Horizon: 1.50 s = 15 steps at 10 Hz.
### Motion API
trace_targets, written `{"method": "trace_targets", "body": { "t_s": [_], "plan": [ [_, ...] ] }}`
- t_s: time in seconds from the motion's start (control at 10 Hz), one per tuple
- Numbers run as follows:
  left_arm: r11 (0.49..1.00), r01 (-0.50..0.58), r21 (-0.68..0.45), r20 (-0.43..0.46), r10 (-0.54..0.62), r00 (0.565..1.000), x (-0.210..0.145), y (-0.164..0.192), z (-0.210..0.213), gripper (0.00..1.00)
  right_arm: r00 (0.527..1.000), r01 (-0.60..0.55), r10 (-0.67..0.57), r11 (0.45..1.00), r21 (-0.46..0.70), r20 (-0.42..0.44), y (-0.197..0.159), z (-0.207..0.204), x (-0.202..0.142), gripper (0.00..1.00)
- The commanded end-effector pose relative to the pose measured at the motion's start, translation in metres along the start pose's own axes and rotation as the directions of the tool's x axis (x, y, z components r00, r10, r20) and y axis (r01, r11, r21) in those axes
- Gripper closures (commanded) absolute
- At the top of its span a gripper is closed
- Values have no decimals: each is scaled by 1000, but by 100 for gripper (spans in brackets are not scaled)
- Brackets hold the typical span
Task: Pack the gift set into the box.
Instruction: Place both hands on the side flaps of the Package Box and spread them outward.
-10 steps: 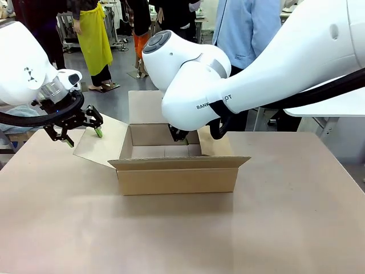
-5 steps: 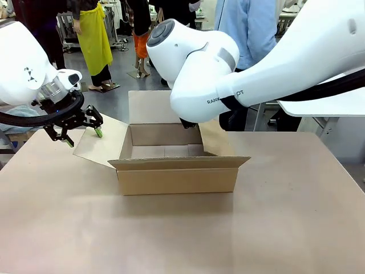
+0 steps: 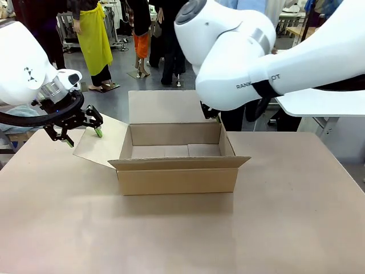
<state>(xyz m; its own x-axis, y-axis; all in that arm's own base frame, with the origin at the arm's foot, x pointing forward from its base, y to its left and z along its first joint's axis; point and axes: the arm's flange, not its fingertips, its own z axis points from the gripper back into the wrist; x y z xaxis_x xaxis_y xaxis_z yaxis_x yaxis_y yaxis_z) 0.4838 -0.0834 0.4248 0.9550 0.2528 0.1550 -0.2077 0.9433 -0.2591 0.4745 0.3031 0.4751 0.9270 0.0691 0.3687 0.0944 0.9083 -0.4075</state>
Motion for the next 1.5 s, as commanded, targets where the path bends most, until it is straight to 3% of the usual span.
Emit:
{"method": "trace_targets", "body": {
  "t_s": [0.0,0.3,0.5,0.8,0.9,1.4],
  "plan": [
    [1000,-11,17,0,11,1000,-1,0,2,0,1000,25,-25,998,61,-10,-23,-13,-12,0],
    [1000,-11,17,0,11,1000,-1,0,2,0,995,99,-97,986,137,-21,-78,-31,-10,0],
    [1000,-11,17,0,11,1000,-1,0,2,0,984,176,-166,964,200,-66,-114,-69,-18,0],
    [1000,-11,17,0,11,1000,-1,0,2,0,964,250,-193,892,377,-183,-124,-131,-41,0],
    [1000,-11,17,0,11,1000,-1,0,2,0,971,235,-219,945,229,-96,-124,-95,-19,0],
    [1000,-11,17,0,11,1000,-1,0,2,0,971,235,-219,945,229,-96,-124,-95,-19,0]
  ]
}}
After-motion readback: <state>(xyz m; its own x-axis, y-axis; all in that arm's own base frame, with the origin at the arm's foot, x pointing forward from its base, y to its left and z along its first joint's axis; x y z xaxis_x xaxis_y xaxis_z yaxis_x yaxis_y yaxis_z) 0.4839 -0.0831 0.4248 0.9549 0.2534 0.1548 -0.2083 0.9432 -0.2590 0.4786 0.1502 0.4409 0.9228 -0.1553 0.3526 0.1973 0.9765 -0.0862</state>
